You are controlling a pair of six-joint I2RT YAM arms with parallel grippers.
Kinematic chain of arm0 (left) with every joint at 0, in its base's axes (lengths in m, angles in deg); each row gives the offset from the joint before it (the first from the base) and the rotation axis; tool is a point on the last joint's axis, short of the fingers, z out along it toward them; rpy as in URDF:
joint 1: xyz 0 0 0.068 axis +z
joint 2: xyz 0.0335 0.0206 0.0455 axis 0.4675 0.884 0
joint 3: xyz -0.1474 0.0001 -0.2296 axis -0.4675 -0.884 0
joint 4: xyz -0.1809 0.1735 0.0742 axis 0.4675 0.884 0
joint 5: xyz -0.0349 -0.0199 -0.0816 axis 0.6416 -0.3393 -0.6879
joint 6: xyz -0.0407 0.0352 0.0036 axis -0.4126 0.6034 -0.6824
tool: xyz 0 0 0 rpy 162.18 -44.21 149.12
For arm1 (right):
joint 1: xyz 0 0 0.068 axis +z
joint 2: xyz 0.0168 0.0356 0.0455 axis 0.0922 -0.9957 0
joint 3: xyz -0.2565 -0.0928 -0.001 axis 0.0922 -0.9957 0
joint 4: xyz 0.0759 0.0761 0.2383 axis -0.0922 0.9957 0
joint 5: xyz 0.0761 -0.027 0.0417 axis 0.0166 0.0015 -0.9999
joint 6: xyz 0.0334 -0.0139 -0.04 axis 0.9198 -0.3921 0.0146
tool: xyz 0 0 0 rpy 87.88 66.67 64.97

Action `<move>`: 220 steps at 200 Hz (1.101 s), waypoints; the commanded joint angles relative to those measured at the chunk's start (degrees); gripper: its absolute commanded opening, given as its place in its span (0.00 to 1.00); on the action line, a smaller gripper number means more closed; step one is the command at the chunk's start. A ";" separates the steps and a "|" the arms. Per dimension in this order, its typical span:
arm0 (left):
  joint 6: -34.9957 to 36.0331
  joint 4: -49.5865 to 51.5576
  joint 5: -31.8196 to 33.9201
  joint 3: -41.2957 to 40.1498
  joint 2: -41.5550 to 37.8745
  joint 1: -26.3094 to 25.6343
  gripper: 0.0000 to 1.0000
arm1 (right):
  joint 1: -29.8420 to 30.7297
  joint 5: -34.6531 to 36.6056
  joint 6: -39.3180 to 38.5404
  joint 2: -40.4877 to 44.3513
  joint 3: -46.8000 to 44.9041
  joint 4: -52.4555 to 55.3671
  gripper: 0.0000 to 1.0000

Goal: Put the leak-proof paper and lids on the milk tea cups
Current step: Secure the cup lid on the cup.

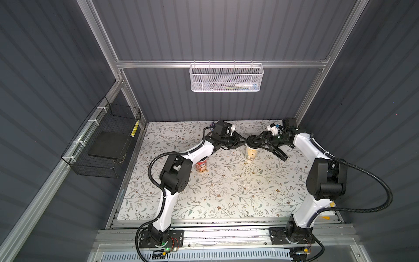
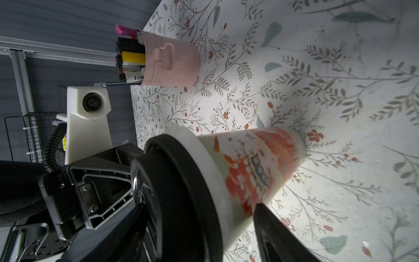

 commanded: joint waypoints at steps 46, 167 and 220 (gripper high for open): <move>1.83 16.77 6.02 -8.17 6.46 -2.38 0.26 | -0.35 6.36 -1.34 -3.61 -1.41 5.87 0.74; 3.33 14.89 8.67 -9.97 4.21 -1.95 0.37 | -0.35 7.54 -1.60 -4.10 -1.67 6.57 0.74; 5.46 8.84 8.19 1.92 -1.85 -0.67 0.60 | -0.34 7.35 -1.69 -4.11 -1.33 6.88 0.74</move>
